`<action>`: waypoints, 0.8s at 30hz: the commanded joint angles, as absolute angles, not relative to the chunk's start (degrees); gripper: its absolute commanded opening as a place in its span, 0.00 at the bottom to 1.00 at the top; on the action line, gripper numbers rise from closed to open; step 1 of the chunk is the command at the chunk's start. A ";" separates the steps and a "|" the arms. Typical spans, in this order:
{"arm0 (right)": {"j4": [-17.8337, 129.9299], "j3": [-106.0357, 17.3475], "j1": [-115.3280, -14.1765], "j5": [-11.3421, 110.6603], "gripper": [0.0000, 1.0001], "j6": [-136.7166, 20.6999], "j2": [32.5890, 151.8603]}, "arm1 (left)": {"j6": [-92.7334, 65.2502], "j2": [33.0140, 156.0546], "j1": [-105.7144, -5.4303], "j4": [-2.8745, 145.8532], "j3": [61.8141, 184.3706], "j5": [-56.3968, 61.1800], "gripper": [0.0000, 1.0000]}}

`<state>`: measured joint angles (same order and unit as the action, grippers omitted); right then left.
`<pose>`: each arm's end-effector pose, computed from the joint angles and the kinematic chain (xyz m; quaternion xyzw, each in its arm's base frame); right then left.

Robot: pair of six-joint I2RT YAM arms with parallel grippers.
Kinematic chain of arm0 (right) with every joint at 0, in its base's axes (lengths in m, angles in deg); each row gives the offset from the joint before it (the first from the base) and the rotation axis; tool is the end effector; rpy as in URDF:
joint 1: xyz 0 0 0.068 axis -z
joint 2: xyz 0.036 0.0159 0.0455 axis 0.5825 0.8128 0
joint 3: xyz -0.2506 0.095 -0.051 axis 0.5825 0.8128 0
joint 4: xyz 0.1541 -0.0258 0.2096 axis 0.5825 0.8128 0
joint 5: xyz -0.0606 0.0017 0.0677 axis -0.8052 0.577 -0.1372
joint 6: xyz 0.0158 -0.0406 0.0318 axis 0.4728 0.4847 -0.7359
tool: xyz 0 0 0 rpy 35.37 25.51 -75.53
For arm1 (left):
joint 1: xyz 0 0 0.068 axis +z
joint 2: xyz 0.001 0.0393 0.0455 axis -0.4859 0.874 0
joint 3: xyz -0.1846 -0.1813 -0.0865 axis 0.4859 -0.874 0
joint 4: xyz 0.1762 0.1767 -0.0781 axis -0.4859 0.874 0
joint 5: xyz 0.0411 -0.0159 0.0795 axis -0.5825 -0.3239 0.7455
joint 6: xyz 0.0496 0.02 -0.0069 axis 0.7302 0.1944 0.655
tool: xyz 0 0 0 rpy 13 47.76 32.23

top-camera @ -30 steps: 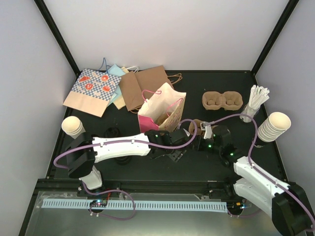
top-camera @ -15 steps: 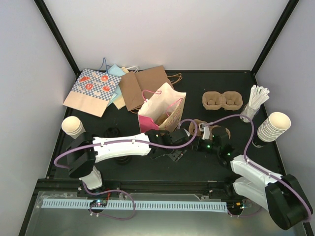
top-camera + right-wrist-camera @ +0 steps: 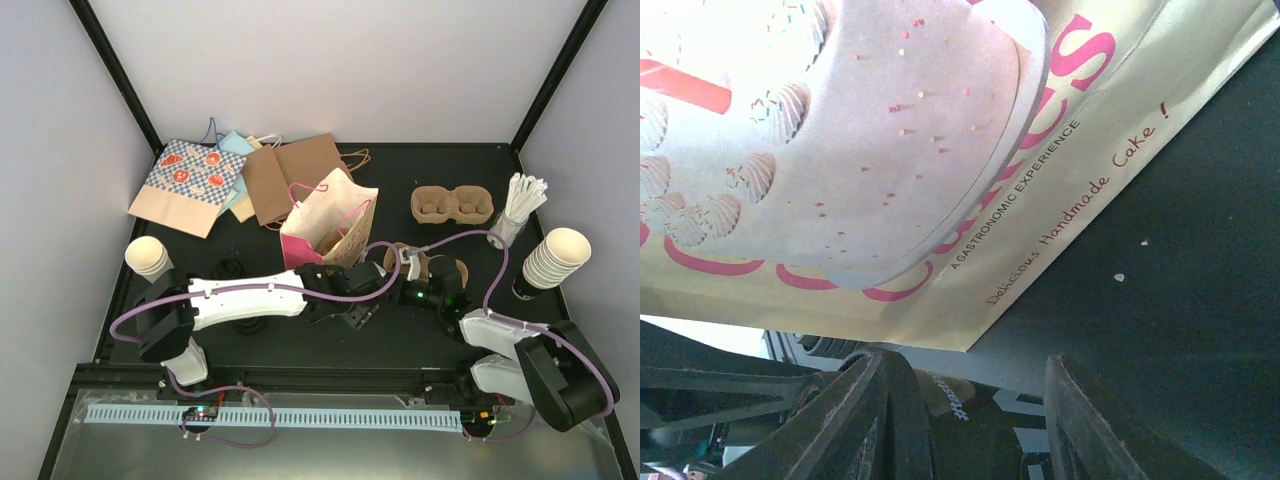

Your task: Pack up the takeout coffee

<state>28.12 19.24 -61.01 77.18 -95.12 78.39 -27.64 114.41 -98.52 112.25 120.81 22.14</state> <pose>0.1702 0.1035 0.1419 -0.0222 0.8310 0.4926 0.2576 0.1256 -0.3149 0.2276 0.3421 0.9075 -0.0987 0.2229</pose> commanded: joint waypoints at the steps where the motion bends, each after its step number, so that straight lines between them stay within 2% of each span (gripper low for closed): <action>1: 28.23 24.78 -62.02 78.74 0.45 -94.30 83.39 | -27.34 120.11 -99.56 117.38 117.63 12.87 0.66; 17: 14.16 30.40 -62.08 78.59 0.39 -96.68 102.70 | -27.55 120.27 -99.56 116.71 117.13 12.53 0.66; 24: 11.23 30.54 -62.08 78.91 0.36 -97.30 107.13 | -27.59 120.55 -99.56 116.23 116.58 12.03 0.66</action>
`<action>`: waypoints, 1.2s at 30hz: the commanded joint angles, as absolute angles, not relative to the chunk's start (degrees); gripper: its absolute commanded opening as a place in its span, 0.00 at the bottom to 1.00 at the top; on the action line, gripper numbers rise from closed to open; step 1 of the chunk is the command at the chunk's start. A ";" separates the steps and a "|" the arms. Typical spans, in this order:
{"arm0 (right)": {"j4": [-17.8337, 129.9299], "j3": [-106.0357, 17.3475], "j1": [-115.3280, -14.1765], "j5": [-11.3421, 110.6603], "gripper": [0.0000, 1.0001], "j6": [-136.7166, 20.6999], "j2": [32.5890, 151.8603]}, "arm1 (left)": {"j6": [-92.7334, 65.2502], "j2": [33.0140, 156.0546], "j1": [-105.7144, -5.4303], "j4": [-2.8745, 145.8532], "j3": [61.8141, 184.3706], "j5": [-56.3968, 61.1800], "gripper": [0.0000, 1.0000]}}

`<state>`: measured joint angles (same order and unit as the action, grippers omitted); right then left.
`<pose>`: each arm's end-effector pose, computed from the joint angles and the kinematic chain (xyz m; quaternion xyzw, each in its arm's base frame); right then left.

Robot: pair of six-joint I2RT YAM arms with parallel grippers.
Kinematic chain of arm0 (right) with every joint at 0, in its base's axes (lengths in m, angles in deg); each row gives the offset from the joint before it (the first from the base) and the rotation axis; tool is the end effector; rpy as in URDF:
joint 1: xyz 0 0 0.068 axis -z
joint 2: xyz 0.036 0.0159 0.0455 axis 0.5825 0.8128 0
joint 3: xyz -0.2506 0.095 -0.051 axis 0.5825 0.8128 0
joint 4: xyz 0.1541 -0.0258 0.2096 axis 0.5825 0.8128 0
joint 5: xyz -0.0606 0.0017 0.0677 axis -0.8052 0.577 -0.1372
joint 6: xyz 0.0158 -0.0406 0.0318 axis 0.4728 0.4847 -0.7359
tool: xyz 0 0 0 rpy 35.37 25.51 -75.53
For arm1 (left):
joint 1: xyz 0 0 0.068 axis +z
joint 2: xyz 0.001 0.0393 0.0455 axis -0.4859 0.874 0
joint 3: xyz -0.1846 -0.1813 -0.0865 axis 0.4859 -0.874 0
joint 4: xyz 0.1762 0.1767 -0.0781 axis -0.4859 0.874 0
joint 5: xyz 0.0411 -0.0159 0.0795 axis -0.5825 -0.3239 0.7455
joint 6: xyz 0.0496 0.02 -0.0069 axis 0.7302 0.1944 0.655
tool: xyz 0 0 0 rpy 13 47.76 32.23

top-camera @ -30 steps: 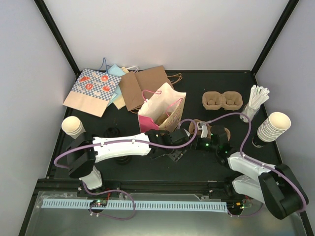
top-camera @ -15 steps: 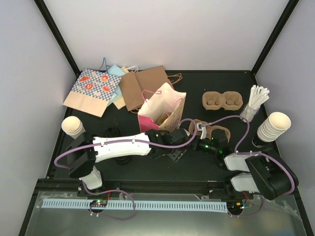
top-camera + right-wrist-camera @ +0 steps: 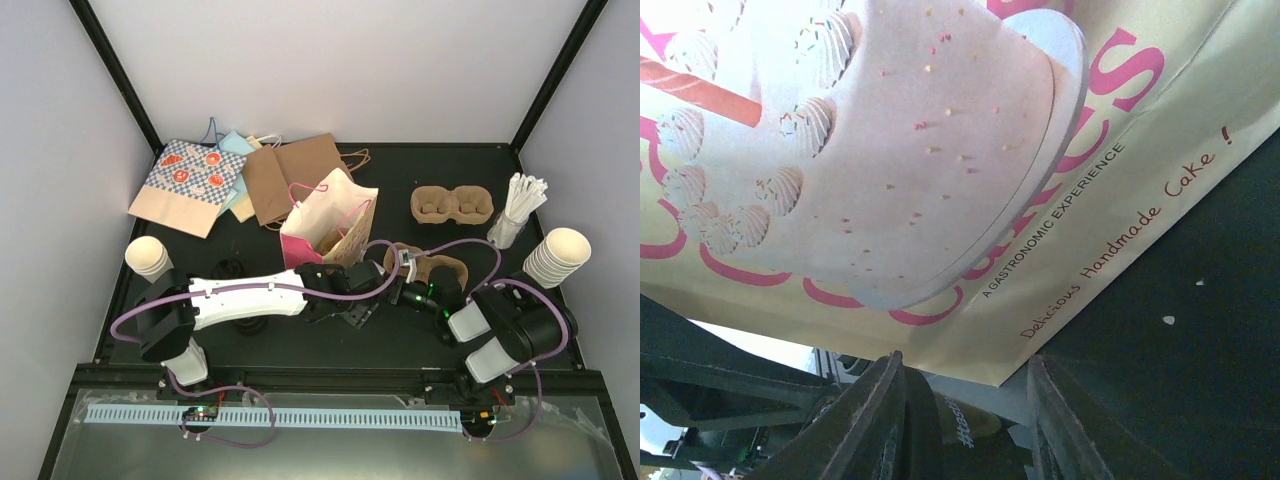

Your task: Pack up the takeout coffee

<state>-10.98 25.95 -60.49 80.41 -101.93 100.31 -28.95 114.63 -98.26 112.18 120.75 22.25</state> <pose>0.1716 0.1039 0.1099 -0.0193 0.7853 0.5521 0.2794 0.1273 -0.3147 0.2261 0.3297 0.9124 -0.0987 0.2215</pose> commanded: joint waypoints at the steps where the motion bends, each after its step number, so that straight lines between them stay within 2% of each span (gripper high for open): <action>1: 11.55 30.44 -62.08 78.93 0.36 -97.32 107.08 | -27.57 120.63 -99.56 116.35 116.58 12.04 0.66; 7: 17.36 29.42 -62.08 78.47 0.35 -97.55 99.68 | -27.42 120.57 -99.52 116.71 116.86 12.08 0.66; 15: 41.83 22.10 -62.01 74.47 0.35 -91.89 80.62 | -27.46 120.39 -99.48 118.64 118.42 12.53 0.66; 23: 50.75 15.93 -61.99 74.26 0.36 -89.60 73.99 | -27.13 120.38 -99.39 120.79 121.73 13.63 0.65; 31: 60.58 11.60 -61.33 70.33 0.45 -86.83 66.54 | -25.82 120.00 -99.45 122.08 122.98 13.41 0.67; 36: 63.58 10.11 -60.77 69.74 0.45 -86.60 63.49 | -24.97 120.17 -99.47 124.12 125.09 14.00 0.73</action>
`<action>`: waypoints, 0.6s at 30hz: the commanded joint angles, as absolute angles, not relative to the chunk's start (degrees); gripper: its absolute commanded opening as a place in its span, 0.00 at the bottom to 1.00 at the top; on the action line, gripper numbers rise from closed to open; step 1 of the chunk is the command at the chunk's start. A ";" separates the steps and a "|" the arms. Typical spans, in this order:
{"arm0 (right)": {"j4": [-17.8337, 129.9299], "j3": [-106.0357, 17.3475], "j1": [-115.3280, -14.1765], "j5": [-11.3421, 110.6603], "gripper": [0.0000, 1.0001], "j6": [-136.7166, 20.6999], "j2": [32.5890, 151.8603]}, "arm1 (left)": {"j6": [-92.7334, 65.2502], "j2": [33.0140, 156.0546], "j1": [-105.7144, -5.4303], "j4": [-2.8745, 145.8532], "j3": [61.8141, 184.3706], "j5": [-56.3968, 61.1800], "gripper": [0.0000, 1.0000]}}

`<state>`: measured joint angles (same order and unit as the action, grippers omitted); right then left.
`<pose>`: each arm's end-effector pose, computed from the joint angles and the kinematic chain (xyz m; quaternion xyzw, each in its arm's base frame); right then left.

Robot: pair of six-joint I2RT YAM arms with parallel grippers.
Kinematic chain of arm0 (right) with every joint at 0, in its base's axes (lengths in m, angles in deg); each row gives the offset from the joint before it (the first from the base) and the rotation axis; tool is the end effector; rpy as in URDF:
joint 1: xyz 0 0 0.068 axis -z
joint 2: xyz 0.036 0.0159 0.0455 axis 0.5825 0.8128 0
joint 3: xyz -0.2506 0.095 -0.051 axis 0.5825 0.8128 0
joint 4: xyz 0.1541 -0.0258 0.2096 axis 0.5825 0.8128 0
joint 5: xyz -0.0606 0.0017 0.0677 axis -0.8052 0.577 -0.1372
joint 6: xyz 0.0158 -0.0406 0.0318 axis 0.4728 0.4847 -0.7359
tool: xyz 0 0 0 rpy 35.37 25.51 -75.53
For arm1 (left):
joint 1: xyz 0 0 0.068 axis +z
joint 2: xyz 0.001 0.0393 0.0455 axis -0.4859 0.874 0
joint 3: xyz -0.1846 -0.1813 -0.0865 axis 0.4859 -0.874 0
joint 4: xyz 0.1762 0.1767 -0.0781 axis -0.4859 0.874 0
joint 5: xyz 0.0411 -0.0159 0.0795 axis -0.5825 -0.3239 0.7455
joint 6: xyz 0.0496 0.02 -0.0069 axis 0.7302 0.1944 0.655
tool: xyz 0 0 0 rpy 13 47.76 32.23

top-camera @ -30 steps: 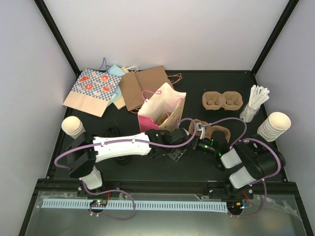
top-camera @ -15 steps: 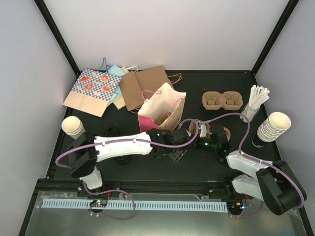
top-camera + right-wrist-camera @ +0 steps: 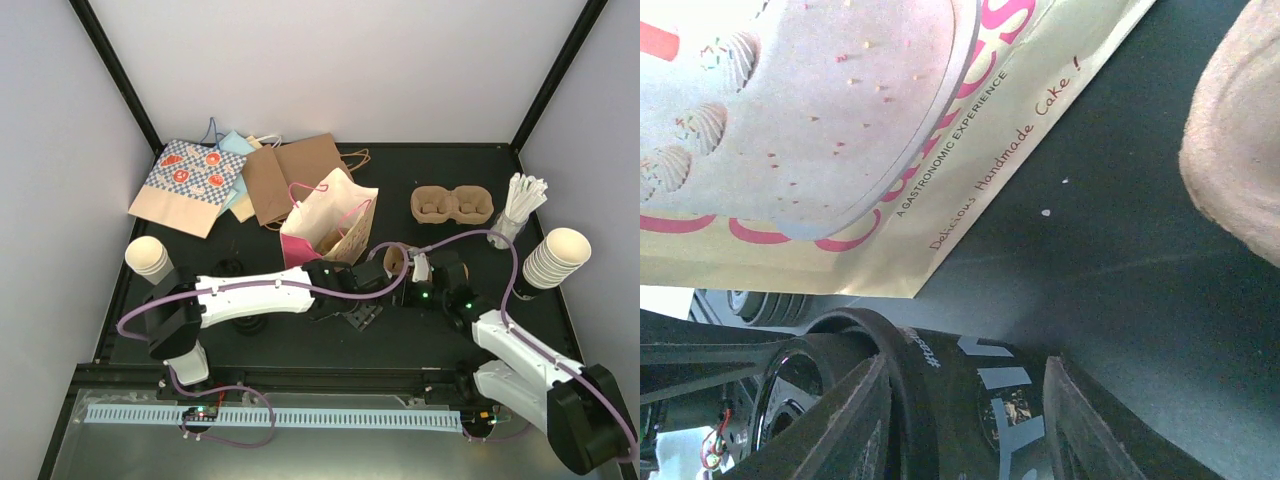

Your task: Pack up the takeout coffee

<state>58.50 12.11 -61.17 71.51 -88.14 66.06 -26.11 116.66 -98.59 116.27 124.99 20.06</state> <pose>0.1584 0.0952 0.1695 -0.0228 0.8787 0.4131 0.2383 0.1270 -0.3233 0.2329 0.3620 0.9056 -0.0950 0.1996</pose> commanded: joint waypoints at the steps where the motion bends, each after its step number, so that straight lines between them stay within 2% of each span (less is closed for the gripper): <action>1: 64.36 9.72 -60.76 69.28 0.45 -86.39 62.80 | -24.90 120.12 -99.47 124.46 125.67 14.07 0.76; 10: 72.92 6.63 -60.76 66.28 0.46 -81.75 58.89 | -25.36 120.86 -99.38 130.38 133.49 15.99 0.98; 18: 79.74 4.37 -60.78 67.02 0.54 -78.17 56.99 | -26.15 119.94 -99.39 134.35 139.49 16.76 0.99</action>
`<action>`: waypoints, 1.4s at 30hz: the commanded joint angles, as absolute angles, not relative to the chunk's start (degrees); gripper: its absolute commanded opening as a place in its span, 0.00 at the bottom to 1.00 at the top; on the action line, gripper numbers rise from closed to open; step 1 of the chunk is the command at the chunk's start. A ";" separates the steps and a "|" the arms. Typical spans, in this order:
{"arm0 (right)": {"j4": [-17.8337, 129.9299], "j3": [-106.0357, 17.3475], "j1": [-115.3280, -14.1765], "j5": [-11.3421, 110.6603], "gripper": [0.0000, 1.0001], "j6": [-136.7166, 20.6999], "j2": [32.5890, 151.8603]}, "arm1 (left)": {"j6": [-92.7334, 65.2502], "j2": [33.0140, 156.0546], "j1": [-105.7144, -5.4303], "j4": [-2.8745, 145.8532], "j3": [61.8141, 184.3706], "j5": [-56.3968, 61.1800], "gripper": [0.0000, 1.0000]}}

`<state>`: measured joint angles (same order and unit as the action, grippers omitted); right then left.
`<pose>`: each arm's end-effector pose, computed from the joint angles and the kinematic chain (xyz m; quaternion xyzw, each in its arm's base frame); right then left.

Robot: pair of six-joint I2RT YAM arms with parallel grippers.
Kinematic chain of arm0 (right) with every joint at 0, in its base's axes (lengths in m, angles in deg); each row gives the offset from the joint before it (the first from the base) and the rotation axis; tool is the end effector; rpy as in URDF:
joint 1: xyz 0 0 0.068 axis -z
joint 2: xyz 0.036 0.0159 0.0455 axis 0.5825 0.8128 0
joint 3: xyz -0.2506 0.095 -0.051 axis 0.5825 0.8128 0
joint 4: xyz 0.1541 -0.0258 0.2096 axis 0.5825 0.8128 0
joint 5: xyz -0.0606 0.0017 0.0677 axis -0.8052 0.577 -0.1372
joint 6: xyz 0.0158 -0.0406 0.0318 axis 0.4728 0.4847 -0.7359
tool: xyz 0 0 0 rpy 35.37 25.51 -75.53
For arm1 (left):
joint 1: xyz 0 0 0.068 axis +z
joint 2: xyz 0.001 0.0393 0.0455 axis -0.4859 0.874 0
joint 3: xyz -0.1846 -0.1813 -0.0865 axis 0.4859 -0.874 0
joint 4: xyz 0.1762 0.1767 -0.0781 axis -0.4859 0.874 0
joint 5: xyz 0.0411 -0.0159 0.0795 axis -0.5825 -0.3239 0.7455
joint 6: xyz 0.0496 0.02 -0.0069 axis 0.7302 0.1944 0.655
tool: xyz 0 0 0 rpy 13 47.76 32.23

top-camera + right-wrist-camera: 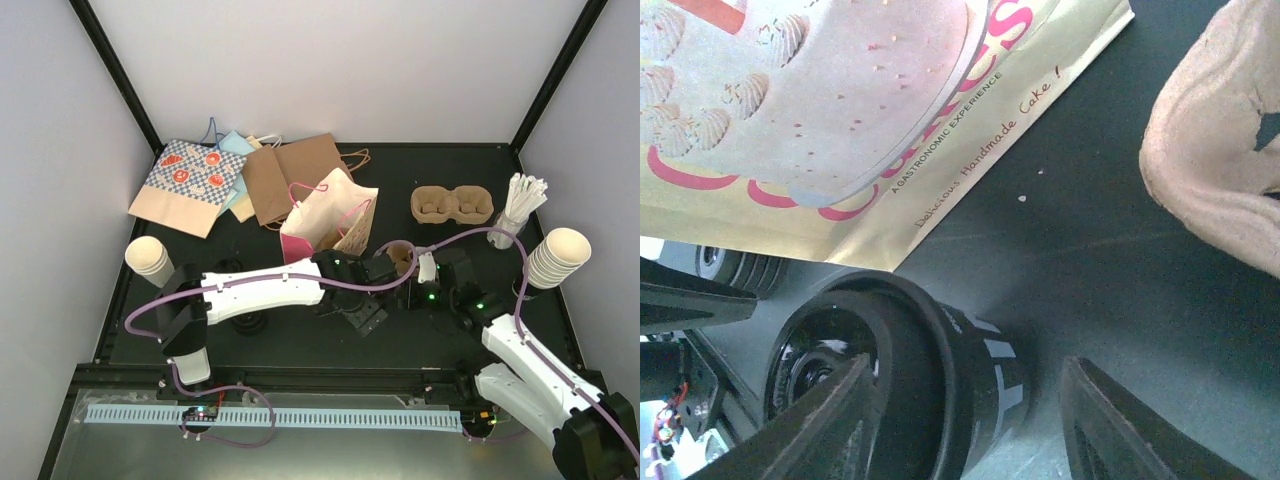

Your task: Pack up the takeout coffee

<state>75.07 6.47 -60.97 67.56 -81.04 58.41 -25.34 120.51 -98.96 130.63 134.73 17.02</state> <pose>0.1461 0.0862 0.1983 -0.0547 0.8940 0.3626 0.2576 0.1250 -0.3299 0.2501 0.3854 0.9114 -0.0592 0.1319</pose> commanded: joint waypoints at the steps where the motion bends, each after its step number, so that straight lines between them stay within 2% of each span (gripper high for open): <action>1: 80.15 4.17 -60.78 67.13 0.55 -78.01 56.75 | -26.08 119.72 -99.39 134.67 140.13 16.91 0.99; 5: 81.03 3.60 -60.76 68.09 0.57 -77.97 56.15 | -26.49 118.67 -99.39 136.24 142.29 17.68 0.99; 10: 85.33 0.49 -60.84 67.44 0.68 -77.77 56.14 | -28.12 113.19 -99.39 136.76 141.59 18.21 0.98; 18: 99.57 -12.22 -61.63 62.10 0.80 -74.17 58.99 | -31.77 99.13 -99.32 136.36 136.14 17.31 0.92; 23: 105.52 -18.34 -69.08 55.32 0.83 -71.51 62.11 | -38.71 90.66 -99.35 130.34 126.30 14.55 0.83; 27: 110.71 -23.35 -77.66 46.85 0.86 -70.80 66.56 | -46.49 83.88 -99.36 121.14 114.39 11.77 0.71; 31: 111.18 -25.47 -83.87 44.55 0.86 -69.73 69.64 | -52.63 79.01 -99.30 108.85 101.66 9.21 0.60; 35: 111.49 -26.70 -90.08 40.65 0.94 -68.96 73.56 | -57.13 77.27 -99.02 101.05 93.68 9.19 0.51; 42: 110.34 -27.18 -91.89 38.02 0.94 -69.11 79.45 | -61.28 78.00 -97.13 90.72 85.09 6.83 0.41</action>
<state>110.19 -25.59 -91.09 41.64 -69.56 77.67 -57.10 78.24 -98.37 101.27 87.81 9.33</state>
